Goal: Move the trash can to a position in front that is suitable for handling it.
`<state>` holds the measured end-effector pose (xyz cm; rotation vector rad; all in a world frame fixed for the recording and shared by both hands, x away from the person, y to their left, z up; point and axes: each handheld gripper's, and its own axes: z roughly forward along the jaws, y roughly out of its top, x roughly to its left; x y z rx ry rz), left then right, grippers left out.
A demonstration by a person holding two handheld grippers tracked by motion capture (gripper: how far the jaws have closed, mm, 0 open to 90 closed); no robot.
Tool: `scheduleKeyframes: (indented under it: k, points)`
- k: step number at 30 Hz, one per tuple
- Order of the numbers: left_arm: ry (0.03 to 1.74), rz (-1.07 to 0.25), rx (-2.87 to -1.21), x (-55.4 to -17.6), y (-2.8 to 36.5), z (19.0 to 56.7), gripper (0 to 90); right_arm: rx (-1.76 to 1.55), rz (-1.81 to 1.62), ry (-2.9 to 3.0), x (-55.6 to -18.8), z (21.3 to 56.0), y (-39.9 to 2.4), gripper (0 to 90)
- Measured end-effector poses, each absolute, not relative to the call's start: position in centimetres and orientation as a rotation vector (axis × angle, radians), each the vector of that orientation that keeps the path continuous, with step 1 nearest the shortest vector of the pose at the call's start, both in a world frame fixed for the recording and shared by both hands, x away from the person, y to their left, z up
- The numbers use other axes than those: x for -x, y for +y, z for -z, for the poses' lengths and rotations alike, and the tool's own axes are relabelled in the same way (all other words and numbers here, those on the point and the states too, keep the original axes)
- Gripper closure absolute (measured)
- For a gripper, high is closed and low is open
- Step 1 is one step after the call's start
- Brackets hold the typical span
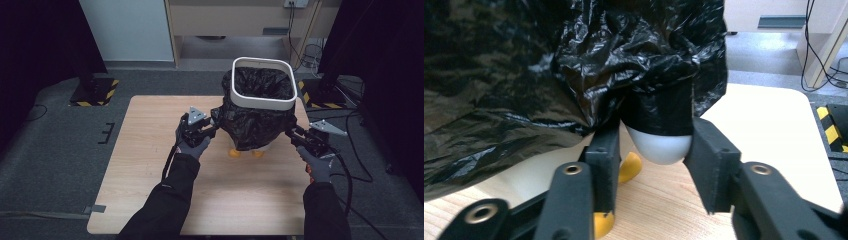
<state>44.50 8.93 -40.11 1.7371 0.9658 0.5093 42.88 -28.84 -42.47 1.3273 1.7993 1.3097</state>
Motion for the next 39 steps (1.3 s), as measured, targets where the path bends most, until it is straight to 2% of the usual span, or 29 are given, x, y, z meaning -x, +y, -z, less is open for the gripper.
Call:
scheduleKeyframes:
  k: [8,21,27,30,39]
  points:
    - [0.971,-0.485,-1.737,-44.6,9.3,40.4,64.1,-1.302,-1.305,1.812,-42.5,42.5,-28.5,60.5]
    - [0.972,-0.494,-1.724,-45.4,9.0,40.6,62.6,-1.331,-1.319,1.796,-43.8,42.9,-28.8,54.7]
    - [0.984,-0.474,-1.735,-45.6,8.9,40.8,60.9,-1.323,-1.318,1.804,-43.6,42.8,-28.7,56.4]
    - [0.987,-0.477,-1.740,-45.5,8.8,40.7,61.7,-1.314,-1.314,1.804,-43.3,42.8,-28.8,62.0]
    - [0.999,-0.466,-1.726,-44.8,9.9,40.2,64.0,-1.278,-1.356,1.816,-42.3,42.3,-28.3,63.0]
